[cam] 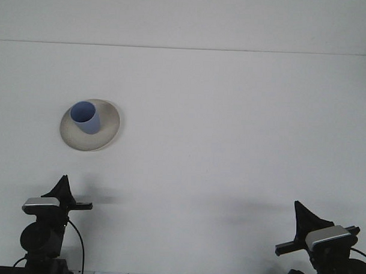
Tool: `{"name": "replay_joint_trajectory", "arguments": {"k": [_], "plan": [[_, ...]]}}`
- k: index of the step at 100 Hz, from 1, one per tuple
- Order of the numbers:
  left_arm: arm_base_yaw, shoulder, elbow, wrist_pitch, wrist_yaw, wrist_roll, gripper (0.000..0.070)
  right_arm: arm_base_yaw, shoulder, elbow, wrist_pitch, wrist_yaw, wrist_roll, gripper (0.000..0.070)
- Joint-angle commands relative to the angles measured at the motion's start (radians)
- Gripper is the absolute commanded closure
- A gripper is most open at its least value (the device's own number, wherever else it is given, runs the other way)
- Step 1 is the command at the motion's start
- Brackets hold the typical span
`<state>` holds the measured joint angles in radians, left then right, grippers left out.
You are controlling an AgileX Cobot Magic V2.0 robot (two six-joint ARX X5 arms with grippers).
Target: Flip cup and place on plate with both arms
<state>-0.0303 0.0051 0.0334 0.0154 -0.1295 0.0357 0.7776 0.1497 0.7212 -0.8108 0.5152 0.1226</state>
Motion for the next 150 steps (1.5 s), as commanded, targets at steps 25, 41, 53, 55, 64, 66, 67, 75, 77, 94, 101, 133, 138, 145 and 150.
{"name": "replay_joint_trajectory", "arguments": {"k": [25,41,53,55,64,66,67,75,77,94,101,133,138,145,150], "plan": [[0.001,-0.002,-0.019,0.014,-0.003,0.001,0.0684,-0.521,-0.072,-0.323,0.456,-0.373,-0.121,0.0694],[0.001,-0.002,-0.019,0.014,-0.003,0.001,0.0684,-0.743,-0.086,-0.541,0.691,-0.570,-0.093,0.0694],[0.001,-0.002,-0.019,0.014,-0.003,0.001,0.0684,-0.803,-0.095,-0.652,0.787,-0.568,-0.069,0.0694],[0.001,-0.002,-0.019,0.014,-0.003,0.001,0.0684,-0.808,-0.101,-0.667,0.796,-0.568,-0.070,0.0694],[0.001,-0.002,-0.019,0.014,-0.003,0.001,0.0684,-0.822,-0.138,-0.708,0.779,-0.567,-0.069,0.0694],[0.001,-0.002,-0.019,0.014,-0.003,0.001,0.0684,-0.825,-0.148,-0.708,0.762,-0.566,-0.071,0.0694],[0.001,-0.002,-0.019,0.014,-0.003,0.001,0.0684,-0.826,-0.151,-0.708,0.754,-0.566,-0.071,0.0694],[0.001,-0.002,-0.019,0.014,-0.003,0.001,0.0684,-0.837,-0.148,-0.708,0.734,-0.564,-0.072,0.0694],[0.001,-0.002,-0.019,0.013,-0.003,0.001,0.0684,-0.840,-0.148,-0.708,0.730,-0.565,-0.071,0.0694],[0.001,-0.002,-0.019,0.014,-0.003,0.001,0.0684,-0.843,-0.148,-0.708,0.720,-0.572,-0.065,0.0694],[0.001,-0.002,-0.019,0.014,-0.003,0.001,0.0684,-0.843,-0.148,-0.708,0.713,-0.571,-0.066,0.0694],[0.001,-0.002,-0.019,0.014,-0.003,0.002,0.0684,-0.843,-0.148,-0.708,0.713,-0.568,-0.067,0.0694],[0.001,-0.002,-0.019,0.014,-0.003,0.001,0.0684,-0.843,-0.148,-0.708,0.713,-0.568,-0.067,0.0694],[0.001,-0.002,-0.019,0.014,-0.003,0.001,0.0684,-0.843,-0.148,-0.708,0.713,-0.568,-0.067,0.0694],[0.001,-0.002,-0.019,0.014,-0.003,0.001,0.0684,-0.843,-0.148,-0.708,0.713,-0.568,-0.067,0.0694]]}}
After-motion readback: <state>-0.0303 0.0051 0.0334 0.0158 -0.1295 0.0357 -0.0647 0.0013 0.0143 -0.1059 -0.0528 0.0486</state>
